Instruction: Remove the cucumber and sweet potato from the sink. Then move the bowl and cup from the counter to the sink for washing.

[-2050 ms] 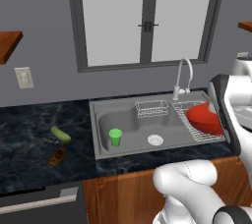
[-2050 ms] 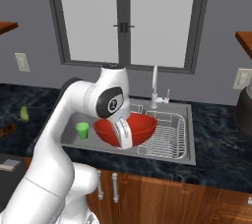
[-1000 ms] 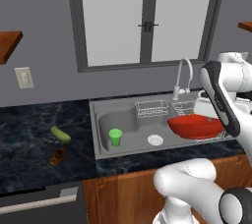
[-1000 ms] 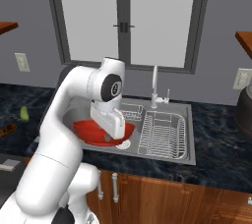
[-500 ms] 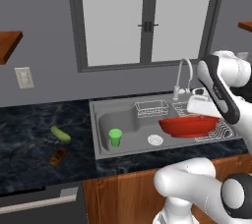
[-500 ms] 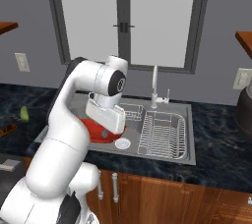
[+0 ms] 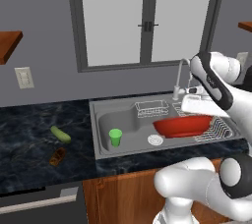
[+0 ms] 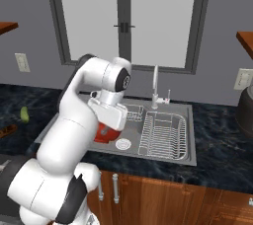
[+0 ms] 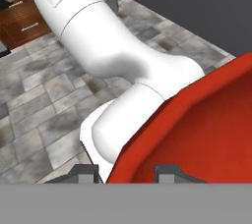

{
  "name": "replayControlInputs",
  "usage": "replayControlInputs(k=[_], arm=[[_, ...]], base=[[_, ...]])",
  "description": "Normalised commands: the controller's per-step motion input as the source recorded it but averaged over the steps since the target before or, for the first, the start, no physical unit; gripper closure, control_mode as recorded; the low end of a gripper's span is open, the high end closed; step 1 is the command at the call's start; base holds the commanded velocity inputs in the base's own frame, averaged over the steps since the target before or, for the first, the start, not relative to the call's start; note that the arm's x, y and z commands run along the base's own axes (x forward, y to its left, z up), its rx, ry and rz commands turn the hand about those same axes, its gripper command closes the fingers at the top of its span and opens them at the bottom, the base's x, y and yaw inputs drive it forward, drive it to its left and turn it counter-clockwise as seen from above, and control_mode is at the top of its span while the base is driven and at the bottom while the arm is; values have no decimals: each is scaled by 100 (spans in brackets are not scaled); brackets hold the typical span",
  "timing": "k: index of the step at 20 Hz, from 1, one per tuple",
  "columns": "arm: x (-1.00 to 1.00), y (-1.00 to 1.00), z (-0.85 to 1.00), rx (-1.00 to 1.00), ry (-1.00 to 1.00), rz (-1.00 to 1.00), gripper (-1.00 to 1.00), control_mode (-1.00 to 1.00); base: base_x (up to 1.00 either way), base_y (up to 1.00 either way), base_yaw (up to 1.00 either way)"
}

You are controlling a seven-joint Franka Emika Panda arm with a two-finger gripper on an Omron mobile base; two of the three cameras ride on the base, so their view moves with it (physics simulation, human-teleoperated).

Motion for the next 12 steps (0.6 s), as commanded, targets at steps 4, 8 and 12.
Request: replayControlInputs(k=[4,8,12], arm=[[24,0,-4,1,8,0,100,-100],[23,0,-3,0,0,0,100,-100],[12,2,-6,0,0,0,100,-100]], base=[[0,0,0],[0,0,0],[0,0,0]])
